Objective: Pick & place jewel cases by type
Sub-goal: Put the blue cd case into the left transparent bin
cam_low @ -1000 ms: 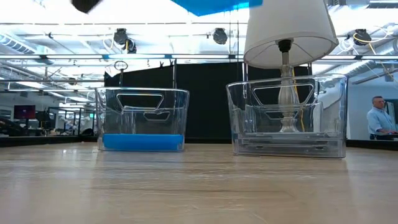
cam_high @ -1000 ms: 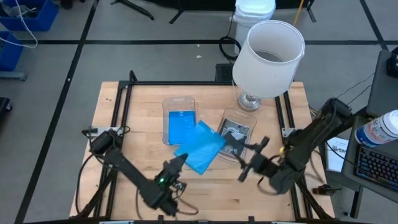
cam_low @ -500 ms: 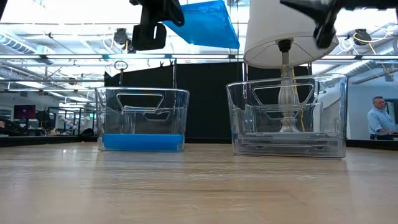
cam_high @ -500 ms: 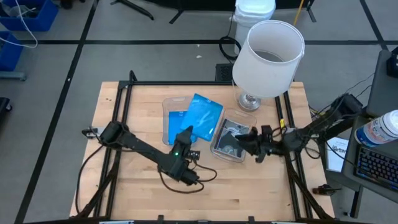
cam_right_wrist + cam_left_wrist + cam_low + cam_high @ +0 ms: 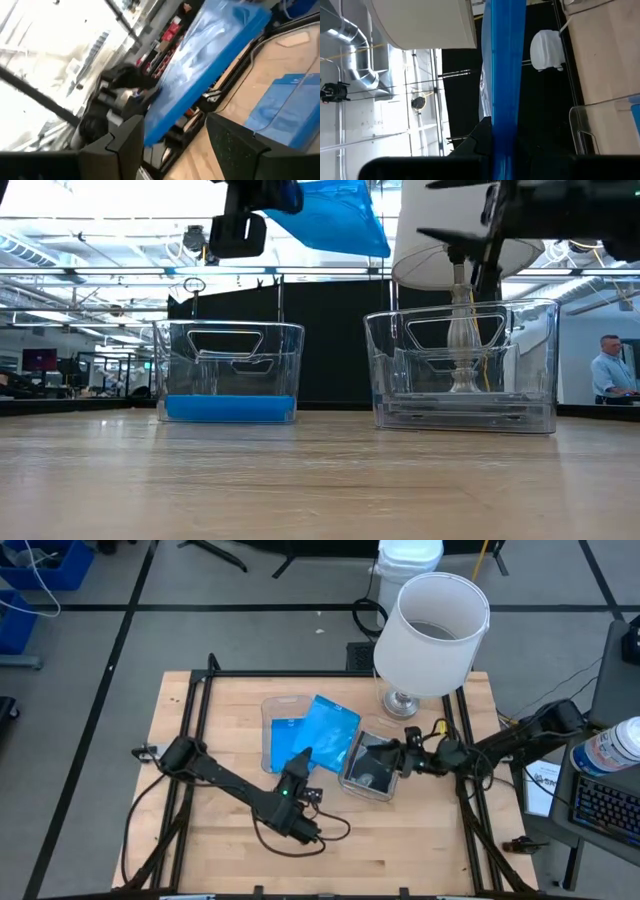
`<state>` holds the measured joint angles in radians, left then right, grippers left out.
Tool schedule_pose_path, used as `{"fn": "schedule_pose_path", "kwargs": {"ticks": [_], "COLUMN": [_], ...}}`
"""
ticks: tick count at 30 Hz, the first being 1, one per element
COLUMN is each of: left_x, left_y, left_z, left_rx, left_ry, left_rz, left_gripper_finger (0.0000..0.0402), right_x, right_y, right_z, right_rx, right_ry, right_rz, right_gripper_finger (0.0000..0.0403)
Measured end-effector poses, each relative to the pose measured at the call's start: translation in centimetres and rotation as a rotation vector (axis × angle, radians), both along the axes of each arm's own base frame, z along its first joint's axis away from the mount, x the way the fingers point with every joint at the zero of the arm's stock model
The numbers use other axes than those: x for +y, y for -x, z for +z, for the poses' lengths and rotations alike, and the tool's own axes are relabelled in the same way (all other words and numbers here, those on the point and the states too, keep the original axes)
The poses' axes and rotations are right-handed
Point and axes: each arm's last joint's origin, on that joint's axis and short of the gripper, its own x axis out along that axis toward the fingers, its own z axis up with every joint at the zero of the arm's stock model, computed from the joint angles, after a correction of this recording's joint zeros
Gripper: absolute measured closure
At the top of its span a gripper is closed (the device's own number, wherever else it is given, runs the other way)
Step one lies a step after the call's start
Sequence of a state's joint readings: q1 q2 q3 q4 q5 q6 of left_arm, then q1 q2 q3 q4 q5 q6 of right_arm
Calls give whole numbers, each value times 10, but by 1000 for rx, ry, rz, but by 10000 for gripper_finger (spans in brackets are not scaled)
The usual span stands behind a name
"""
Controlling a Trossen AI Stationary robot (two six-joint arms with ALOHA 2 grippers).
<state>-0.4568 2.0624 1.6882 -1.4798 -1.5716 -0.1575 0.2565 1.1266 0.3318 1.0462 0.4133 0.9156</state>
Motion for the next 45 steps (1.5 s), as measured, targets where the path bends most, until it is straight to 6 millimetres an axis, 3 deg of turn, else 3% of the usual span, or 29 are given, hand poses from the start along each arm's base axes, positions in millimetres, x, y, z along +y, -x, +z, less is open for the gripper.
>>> {"fn": "schedule_pose_path", "kwargs": {"ticks": [11, 24, 29, 36, 40, 45], "left_x": [-13, -23, -23, -23, -28, -48], "left_y": [-17, -29, -29, -29, -27, -19], "left_z": [-3, 0, 0, 0, 0, -1], "left_rx": [-1, -25, -22, -24, -14, -5], "left_ry": [1, 5, 12, 9, 3, 18], "left_rz": [-10, -16, -18, -18, -31, -87], "left_gripper_finger": [368, 368, 368, 366, 306, 214], "right_x": [-16, -19, -19, -19, -19, -18], "right_y": [-12, -44, -48, -47, -47, -47], "right_z": [-8, 9, 4, 7, 11, 12], "right_rx": [-10, -32, 33, 33, 11, 14], "right_ry": [-101, -49, 12, 179, 270, 406], "right_rz": [-27, 29, 23, -9, -27, -34], "right_gripper_finger": [184, 193, 226, 333, 382, 383]}}
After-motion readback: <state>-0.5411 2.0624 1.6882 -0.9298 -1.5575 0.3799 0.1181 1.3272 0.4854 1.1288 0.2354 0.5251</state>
